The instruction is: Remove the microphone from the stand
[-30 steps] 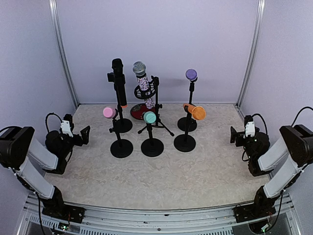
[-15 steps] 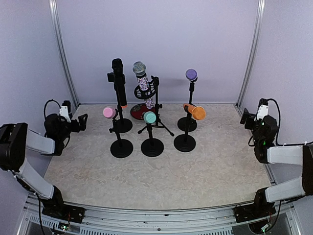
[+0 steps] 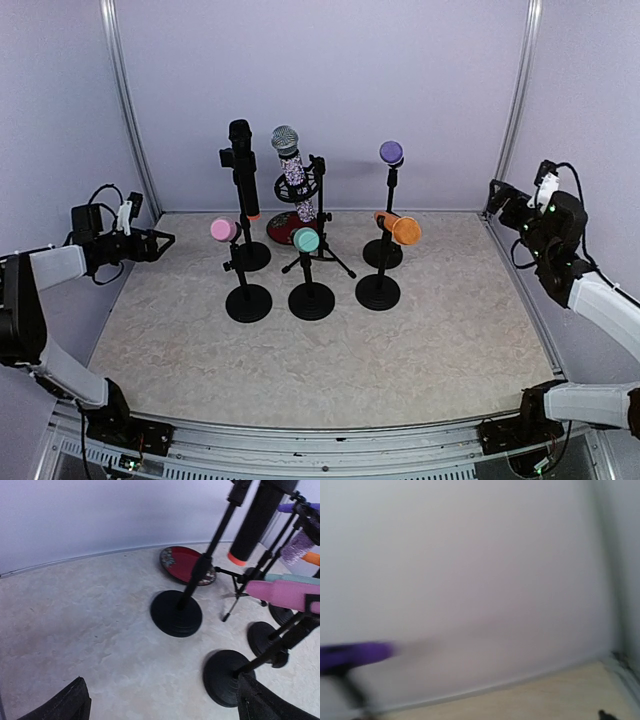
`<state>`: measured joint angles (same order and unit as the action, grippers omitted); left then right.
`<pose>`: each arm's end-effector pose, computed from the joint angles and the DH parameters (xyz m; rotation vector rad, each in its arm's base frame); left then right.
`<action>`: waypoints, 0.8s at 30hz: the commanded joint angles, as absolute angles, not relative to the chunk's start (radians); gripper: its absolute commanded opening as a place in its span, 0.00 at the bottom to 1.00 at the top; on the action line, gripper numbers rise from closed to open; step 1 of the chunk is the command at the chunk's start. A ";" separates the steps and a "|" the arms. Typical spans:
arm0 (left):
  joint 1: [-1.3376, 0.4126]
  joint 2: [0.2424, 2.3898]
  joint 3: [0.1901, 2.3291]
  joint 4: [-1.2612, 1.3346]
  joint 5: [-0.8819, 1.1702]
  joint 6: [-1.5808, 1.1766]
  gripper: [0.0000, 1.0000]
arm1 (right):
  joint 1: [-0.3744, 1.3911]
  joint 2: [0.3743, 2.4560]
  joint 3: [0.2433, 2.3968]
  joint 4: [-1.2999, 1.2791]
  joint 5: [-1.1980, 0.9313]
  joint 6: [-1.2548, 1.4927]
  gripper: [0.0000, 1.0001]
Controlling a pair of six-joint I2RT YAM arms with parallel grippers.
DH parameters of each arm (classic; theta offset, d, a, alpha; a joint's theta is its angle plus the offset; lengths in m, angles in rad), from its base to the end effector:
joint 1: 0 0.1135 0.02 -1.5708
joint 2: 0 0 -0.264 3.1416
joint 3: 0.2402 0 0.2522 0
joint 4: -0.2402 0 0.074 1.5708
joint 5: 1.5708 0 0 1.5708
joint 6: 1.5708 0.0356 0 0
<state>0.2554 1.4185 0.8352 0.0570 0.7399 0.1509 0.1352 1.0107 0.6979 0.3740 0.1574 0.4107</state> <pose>0.3004 0.0536 0.2392 0.3308 1.9584 -0.5112 0.2388 0.0269 0.3255 0.3335 1.4816 0.3188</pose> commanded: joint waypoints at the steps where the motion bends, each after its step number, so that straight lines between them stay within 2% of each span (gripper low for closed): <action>1: 0.251 1.314 0.852 -0.124 0.967 0.211 0.99 | 0.412 1.033 0.837 0.289 0.234 0.212 1.00; 7: 0.186 1.229 0.879 -0.220 0.970 0.210 0.99 | 0.806 1.188 0.989 0.296 0.409 0.007 1.00; 11: 0.110 1.190 0.900 -0.324 0.930 0.276 0.99 | 0.997 1.342 1.116 0.327 0.454 -0.115 1.00; 17: 0.041 1.175 0.904 -0.356 0.877 0.267 0.99 | 1.176 1.647 1.392 0.278 0.432 -0.229 1.00; 24: 0.024 1.160 0.948 -0.481 0.869 0.335 0.99 | 1.248 1.912 1.627 0.216 0.407 -0.286 1.00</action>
